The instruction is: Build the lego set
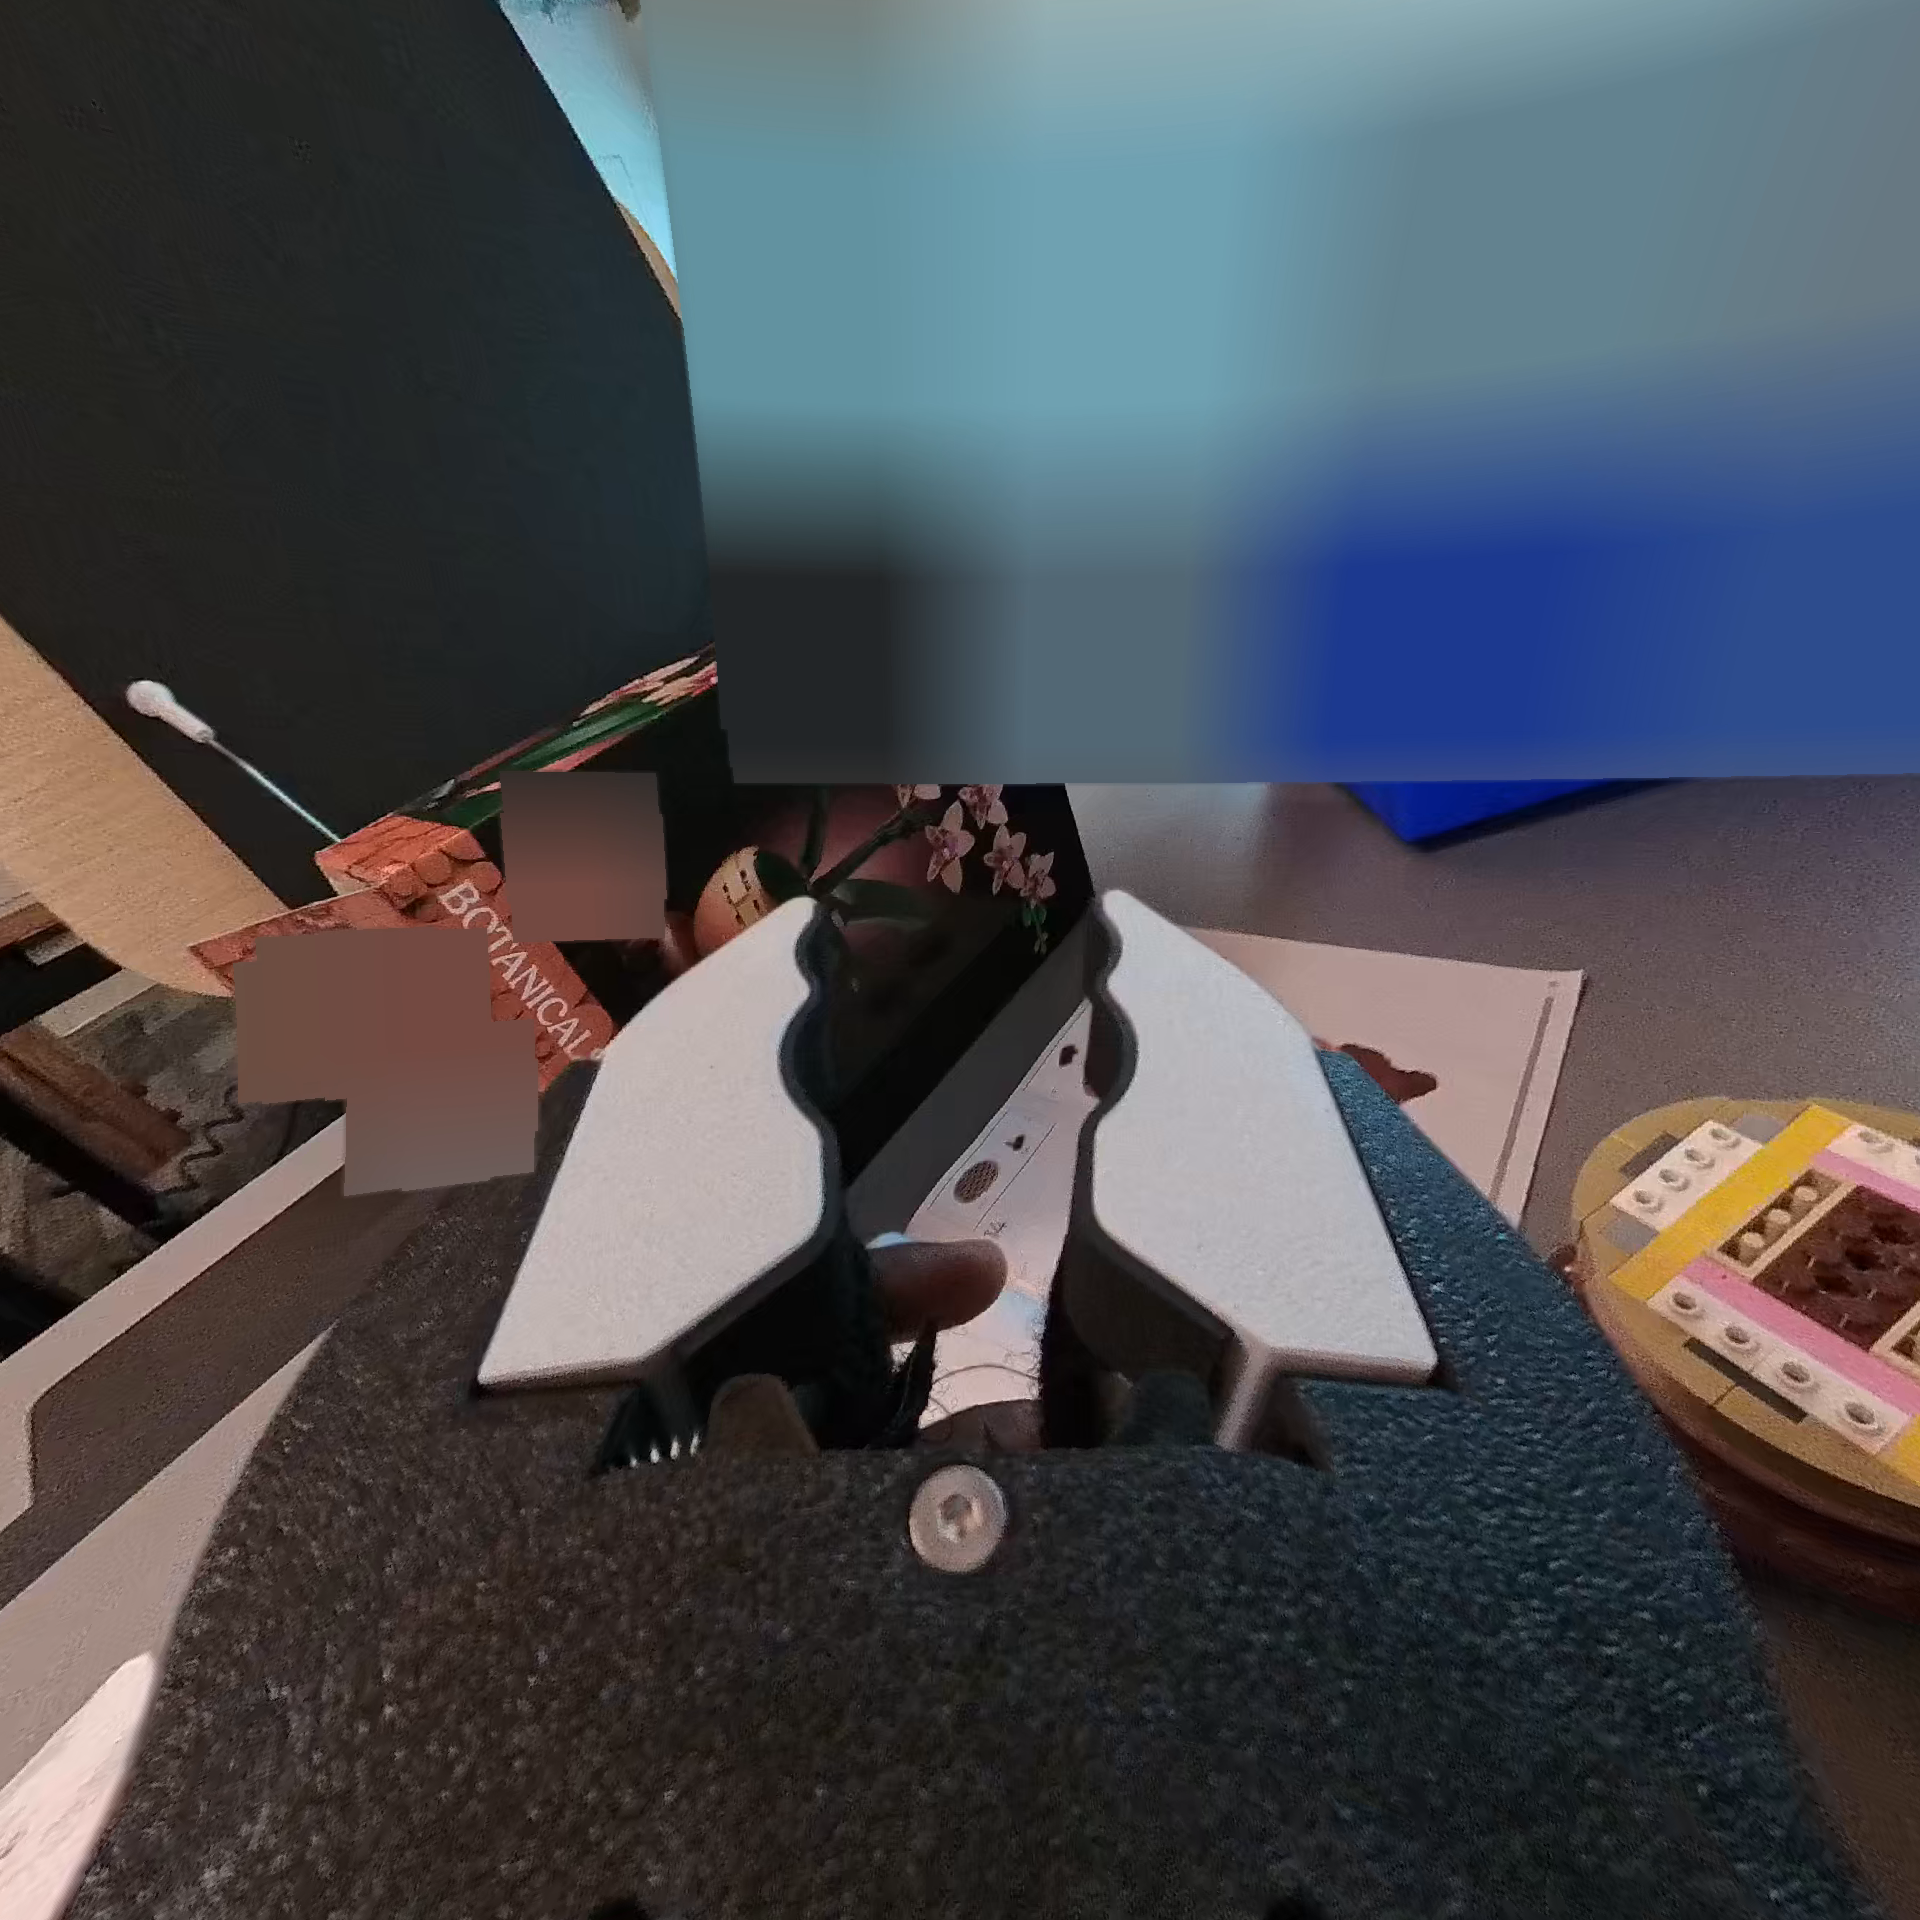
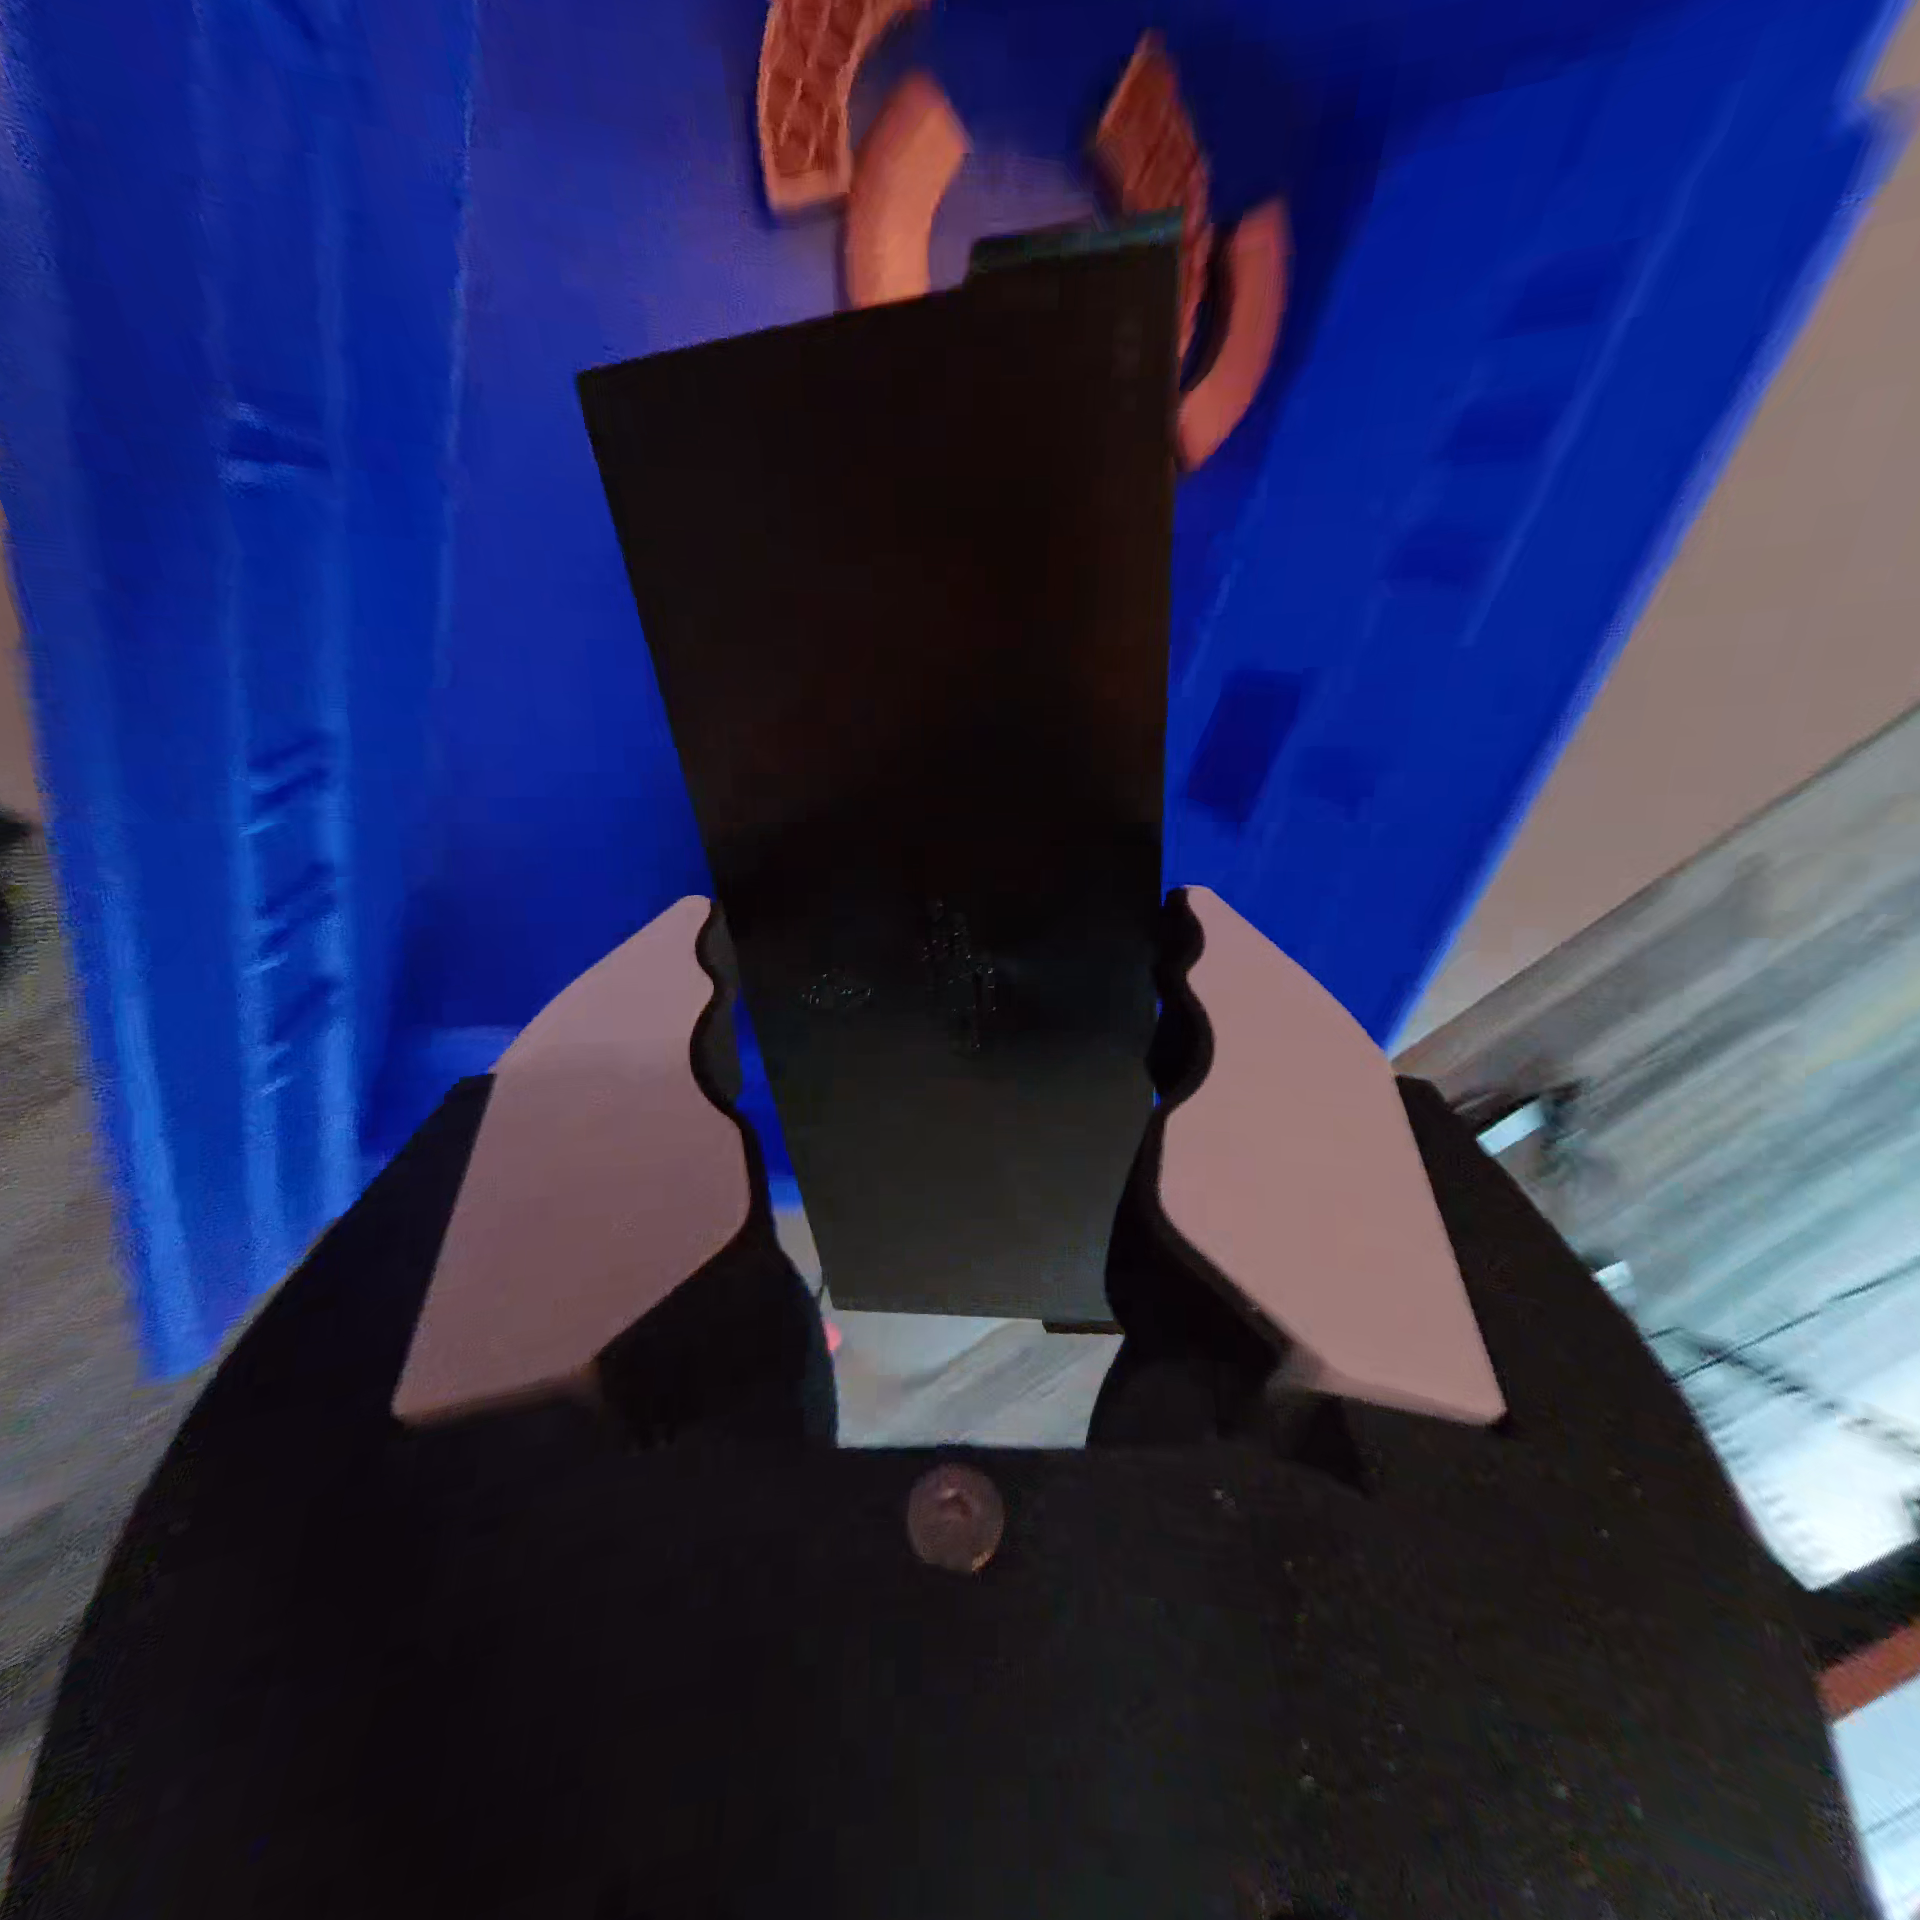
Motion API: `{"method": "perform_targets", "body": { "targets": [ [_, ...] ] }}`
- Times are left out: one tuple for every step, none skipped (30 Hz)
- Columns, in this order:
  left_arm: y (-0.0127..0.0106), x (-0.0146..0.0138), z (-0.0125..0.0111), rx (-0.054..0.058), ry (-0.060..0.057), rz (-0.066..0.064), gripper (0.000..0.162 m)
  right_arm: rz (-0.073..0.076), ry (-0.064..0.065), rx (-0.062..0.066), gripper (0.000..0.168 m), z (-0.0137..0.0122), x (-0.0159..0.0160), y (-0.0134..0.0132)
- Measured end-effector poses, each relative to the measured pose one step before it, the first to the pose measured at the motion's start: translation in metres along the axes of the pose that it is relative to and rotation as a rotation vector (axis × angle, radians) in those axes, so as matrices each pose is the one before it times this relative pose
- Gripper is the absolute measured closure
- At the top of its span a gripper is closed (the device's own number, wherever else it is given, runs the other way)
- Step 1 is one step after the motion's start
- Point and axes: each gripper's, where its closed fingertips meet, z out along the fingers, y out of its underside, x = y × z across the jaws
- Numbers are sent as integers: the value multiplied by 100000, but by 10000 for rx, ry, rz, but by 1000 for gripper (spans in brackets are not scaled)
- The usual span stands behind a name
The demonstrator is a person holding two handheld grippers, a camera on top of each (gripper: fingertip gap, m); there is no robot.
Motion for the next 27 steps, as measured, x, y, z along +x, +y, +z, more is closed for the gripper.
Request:
{"method": "perform_targets", "body": {
  "targets": [
    [-220,57,56,138,72,-92,116,405,-697,-676,91,-167,-895,794],
    [-212,81,84,132,82,-67,116,304,-688,-739,91,36,-853,643],
    [-218,100,105,121,93,-32,116,300,-609,-776,91,247,-697,469],
    [-186,118,126,101,88,5,116,211,-546,-915,91,411,-581,502],
    [-168,137,105,88,68,30,116,57,-320,-995,91,479,-275,566],
    [-156,159,54,94,58,34,116,-52,-53,-921,91,488,8,428],
    [-146,207,-14,101,64,24,116,-71,38,-786,91,397,27,218],
    [-105,230,-86,89,67,7,116,-3,7,-577,92,278,-117,-50],
    [-29,206,-174,66,61,-2,115,132,128,-545,92,125,14,-9],
    [28,166,-249,44,52,-8,115,167,290,-511,92,15,201,50],
    [73,71,-313,29,35,-28,115,90,58,-291,92,-61,-80,-136],
    [78,-57,-341,41,2,-58,115,60,-199,-77,92,-125,-378,-301],
    [50,-188,-354,71,-33,-104,115,90,-114,-70,92,-165,-198,-223],
    [29,-250,-335,102,-36,-143,115,160,78,-90,92,-172,111,-170],
    [38,-255,-317,112,-11,-139,115,188,48,-100,92,-103,87,-160],
    [58,-280,-302,106,-18,-117,115,122,-65,-108,92,15,-98,-170],
    [53,-332,-277,104,-55,-101,115,56,-17,-174,92,165,-97,-64],
    [40,-312,-259,104,-59,-88,115,42,133,-348,92,288,97,245],
    [37,-241,-227,96,-27,-71,115,115,239,-446,92,386,284,531],
    [45,-189,-200,76,-5,-60,115,198,214,-455,92,474,311,681],
    [78,-177,-172,50,-4,-53,116,183,99,-429,92,555,173,767],
    [85,-153,-122,30,-1,-42,116,116,40,-428,92,576,88,856],
    [100,-120,-88,17,10,-32,115,103,61,-352,92,468,128,790],
    [100,-98,-48,4,20,-28,115,122,51,-174,92,261,158,583],
    [91,-74,-1,-11,23,-21,115,124,-52,27,92,15,49,391],
    [68,-51,45,-24,28,-2,116,89,-106,246,92,-224,0,118],
    [29,-22,91,-34,31,16,116,46,-144,404,92,-381,-59,-67]
  ]
}}
